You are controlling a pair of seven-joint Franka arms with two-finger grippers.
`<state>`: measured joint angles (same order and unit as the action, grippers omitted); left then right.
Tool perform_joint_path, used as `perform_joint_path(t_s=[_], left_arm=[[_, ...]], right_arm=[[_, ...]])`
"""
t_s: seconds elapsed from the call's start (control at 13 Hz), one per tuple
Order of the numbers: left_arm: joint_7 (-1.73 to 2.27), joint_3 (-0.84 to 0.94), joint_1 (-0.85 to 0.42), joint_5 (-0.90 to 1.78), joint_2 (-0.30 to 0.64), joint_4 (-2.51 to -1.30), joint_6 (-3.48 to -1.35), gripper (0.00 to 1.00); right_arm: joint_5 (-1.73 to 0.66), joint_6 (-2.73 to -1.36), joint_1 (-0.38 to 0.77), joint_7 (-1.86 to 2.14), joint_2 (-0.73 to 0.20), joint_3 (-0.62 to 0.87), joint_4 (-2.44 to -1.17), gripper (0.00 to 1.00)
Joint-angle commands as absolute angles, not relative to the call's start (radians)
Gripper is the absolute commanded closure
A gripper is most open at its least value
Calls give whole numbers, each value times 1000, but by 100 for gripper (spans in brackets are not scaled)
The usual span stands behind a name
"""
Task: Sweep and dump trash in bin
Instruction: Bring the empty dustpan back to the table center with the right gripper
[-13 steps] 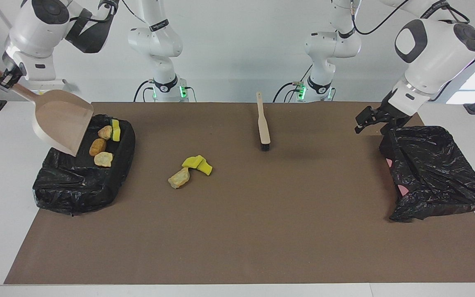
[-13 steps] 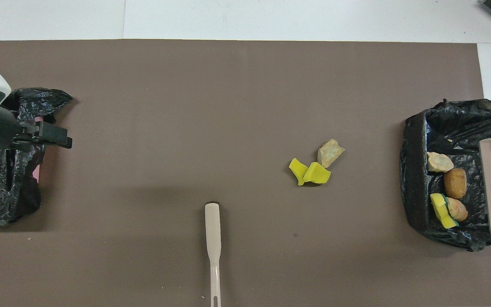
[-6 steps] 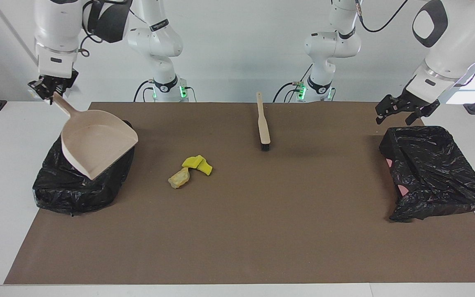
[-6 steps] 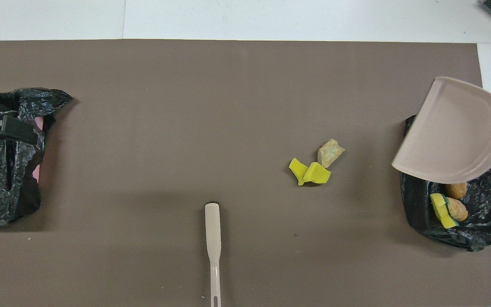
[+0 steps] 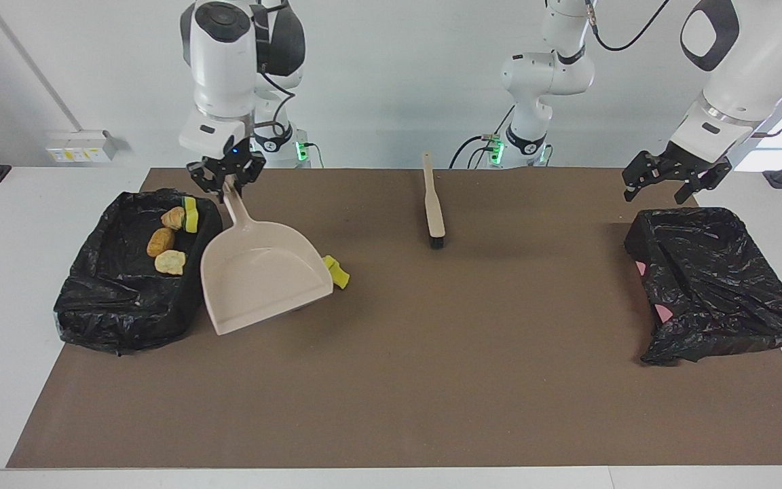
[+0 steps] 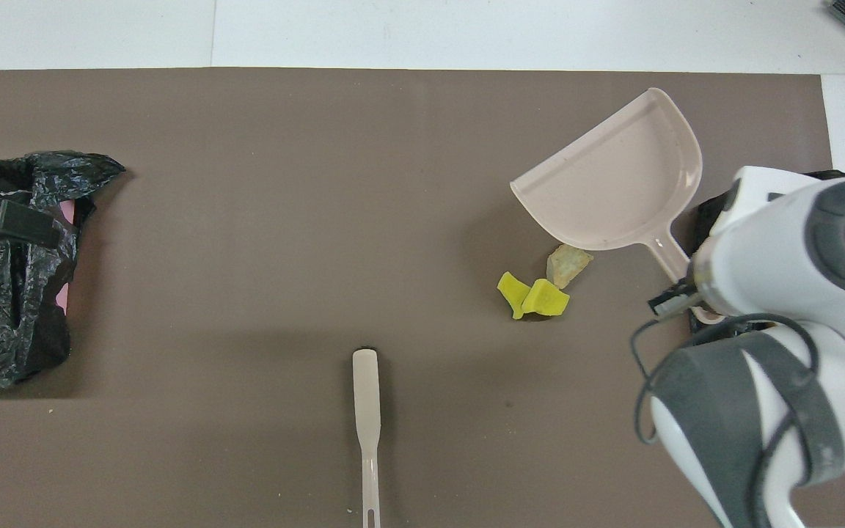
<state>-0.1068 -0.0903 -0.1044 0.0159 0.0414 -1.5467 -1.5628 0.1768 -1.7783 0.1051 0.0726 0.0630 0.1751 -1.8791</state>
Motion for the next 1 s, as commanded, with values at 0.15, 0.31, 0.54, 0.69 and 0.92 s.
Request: perform_joint_path(t_s=[0.15,0.31,0.54,0.69,0.92], left_arm=[[-118,-84,-84,-3,32,-1552,-1569,0],[-117,-83,-86,-5,32,-1552,-1569,0],[-117,-84,-83,-5,32,-1552,-1571,0],[-117,-84,-84,-5,32,-1552,-1571,0],[-117,-83,-84,-3,32,-1552,-1569,0]], right_arm=[[60,-1887,282,-444,-269,167,-1639,100],[55,-1963,348,-541,-394,167,-1545,100],[51,-2078,469,-698,-578,166,-1410,100],[11,-2095,489,-751,-633,173,-1349,100],[-34,-2111,503,-779,-681,173,-1319,100]])
